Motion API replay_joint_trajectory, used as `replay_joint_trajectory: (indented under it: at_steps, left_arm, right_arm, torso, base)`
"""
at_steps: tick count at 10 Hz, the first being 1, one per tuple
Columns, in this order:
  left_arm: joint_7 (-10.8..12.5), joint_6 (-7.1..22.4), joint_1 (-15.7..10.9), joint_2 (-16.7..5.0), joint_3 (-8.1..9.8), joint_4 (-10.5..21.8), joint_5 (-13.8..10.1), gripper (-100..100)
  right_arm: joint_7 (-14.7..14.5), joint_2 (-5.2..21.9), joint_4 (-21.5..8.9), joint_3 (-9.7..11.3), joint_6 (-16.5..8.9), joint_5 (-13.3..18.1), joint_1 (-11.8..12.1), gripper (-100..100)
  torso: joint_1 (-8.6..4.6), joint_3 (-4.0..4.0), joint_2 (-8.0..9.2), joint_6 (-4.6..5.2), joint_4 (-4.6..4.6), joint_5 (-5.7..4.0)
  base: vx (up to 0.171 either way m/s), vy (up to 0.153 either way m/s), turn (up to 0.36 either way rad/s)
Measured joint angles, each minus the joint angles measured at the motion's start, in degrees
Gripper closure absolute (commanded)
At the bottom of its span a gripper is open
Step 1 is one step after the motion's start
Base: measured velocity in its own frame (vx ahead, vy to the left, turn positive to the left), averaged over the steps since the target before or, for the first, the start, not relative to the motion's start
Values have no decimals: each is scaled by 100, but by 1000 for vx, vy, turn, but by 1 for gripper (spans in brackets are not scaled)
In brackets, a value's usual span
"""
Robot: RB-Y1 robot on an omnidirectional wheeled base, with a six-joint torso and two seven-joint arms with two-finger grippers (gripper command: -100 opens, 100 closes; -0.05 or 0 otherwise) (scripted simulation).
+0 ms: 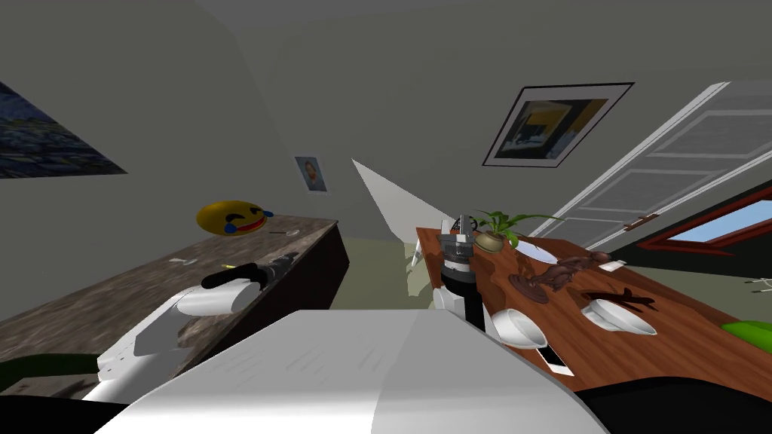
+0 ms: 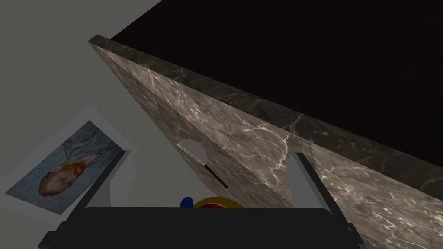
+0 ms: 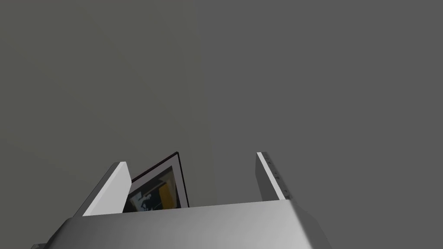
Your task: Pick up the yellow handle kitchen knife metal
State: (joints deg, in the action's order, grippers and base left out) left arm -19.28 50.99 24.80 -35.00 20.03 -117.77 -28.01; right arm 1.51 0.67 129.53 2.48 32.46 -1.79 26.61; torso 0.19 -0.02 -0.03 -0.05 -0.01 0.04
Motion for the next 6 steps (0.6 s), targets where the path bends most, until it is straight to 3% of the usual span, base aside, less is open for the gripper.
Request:
replay_joint_trajectory:
  at_steps: [6]
  left_arm:
    - [-292,854,-100,-301,194,380,-387,-100]
  right_arm:
    - [0,0,0,0,0,0,0,0]
  torso:
    - [2,-2,-4,0,-1,1]
  base:
    - [47,40,3]
